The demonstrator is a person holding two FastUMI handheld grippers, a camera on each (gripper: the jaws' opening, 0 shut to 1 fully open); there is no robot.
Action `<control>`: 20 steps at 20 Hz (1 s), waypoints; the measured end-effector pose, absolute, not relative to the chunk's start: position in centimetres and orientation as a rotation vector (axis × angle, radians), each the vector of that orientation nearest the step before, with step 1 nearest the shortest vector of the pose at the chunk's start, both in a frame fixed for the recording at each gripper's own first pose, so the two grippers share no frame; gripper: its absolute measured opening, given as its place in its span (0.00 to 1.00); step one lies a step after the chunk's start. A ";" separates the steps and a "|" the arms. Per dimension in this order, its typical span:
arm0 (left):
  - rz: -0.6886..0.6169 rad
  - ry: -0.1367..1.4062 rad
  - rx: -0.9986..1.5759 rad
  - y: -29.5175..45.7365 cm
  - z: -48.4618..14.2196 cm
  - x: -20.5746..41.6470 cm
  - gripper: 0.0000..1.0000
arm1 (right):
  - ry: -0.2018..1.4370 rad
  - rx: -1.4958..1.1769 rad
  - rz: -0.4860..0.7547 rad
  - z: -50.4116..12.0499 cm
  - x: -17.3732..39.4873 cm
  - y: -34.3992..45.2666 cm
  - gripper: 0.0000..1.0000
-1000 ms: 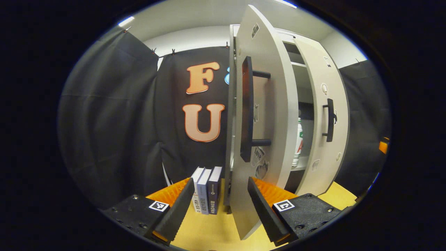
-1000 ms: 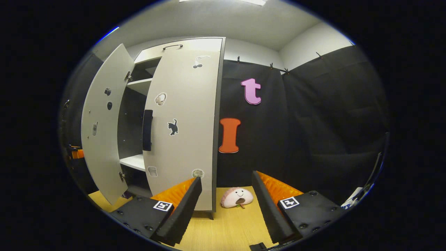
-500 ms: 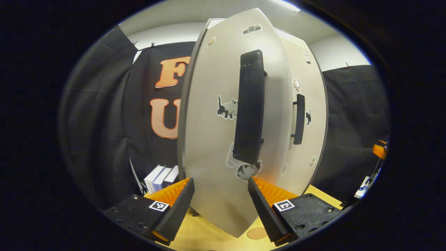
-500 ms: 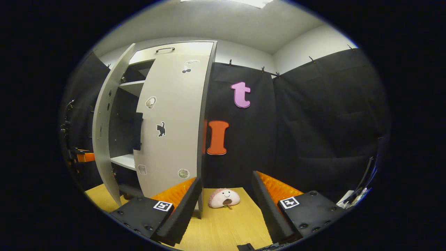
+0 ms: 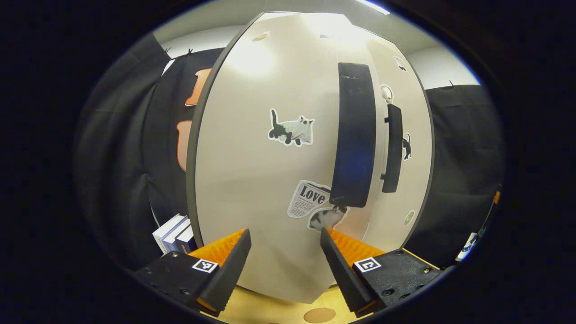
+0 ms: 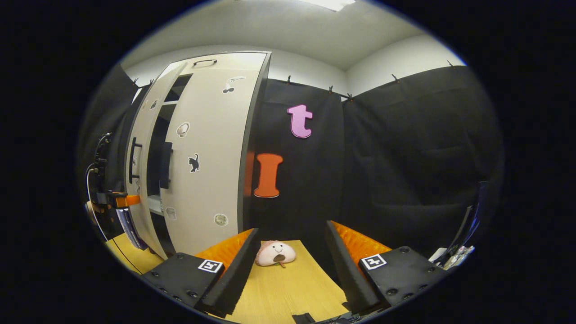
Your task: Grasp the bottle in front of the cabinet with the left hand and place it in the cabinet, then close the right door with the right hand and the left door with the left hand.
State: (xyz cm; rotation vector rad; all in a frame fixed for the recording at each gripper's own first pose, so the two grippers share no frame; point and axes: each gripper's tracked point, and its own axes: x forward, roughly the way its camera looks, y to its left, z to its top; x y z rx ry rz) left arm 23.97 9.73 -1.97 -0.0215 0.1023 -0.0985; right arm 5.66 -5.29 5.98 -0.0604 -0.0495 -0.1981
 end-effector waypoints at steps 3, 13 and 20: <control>-0.089 0.104 -0.018 9.3 -2.1 24.8 0.95 | -0.041 -0.056 -0.183 5.7 5.9 -4.6 0.95; -0.059 0.150 -0.008 9.4 -3.5 25.7 0.95 | -0.009 -0.042 -0.144 4.8 7.1 -3.7 0.96; -0.032 0.123 0.019 10.4 -1.1 20.9 0.95 | 0.021 -0.021 -0.102 4.4 8.2 -3.0 0.96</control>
